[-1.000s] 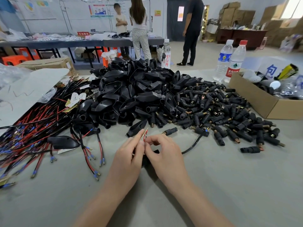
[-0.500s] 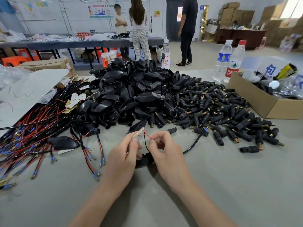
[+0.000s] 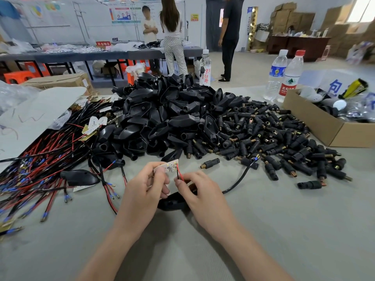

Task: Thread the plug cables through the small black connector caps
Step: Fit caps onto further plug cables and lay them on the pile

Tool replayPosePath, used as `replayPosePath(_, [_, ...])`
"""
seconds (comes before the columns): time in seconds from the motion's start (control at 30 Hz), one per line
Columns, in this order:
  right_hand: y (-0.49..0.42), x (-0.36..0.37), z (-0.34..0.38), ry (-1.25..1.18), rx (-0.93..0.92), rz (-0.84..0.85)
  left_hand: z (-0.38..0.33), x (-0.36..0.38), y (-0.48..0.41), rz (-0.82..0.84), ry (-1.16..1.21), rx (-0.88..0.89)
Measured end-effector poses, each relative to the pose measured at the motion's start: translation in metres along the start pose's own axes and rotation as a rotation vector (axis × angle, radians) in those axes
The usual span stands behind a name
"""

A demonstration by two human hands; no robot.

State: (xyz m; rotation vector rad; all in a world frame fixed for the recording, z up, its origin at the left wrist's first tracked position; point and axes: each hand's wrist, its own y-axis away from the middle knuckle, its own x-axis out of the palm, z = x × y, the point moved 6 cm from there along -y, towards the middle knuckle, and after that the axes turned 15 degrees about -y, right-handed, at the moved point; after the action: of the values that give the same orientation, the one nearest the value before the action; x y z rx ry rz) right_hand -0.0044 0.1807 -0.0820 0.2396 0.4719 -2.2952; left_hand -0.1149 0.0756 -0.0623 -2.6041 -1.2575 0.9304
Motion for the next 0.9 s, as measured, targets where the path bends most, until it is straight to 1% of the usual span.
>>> replayPosePath(0.13, [0.0,-0.001,0.001,0.015,-0.025,-0.005,0.001,-0.008,-0.003,-0.03,0.038,-0.015])
replayPosePath(0.33, [0.0,0.0,0.001,-0.002,-0.048,0.032,0.002,-0.016,-0.004,-0.024,-0.01,0.005])
replayPosePath(0.43, [0.0,-0.001,0.002,-0.017,-0.063,0.034,0.005,-0.019,-0.006,-0.002,-0.023,0.002])
replayPosePath(0.6, [-0.001,-0.004,0.002,-0.035,-0.078,0.022,0.012,-0.024,-0.01,0.089,-0.04,0.008])
replayPosePath(0.77, [-0.003,-0.007,-0.002,-0.075,-0.019,0.06,0.007,-0.027,-0.011,0.116,0.064,0.018])
replayPosePath(0.9, [-0.002,-0.007,-0.004,-0.082,0.025,0.078,0.003,-0.025,-0.008,0.174,0.175,-0.024])
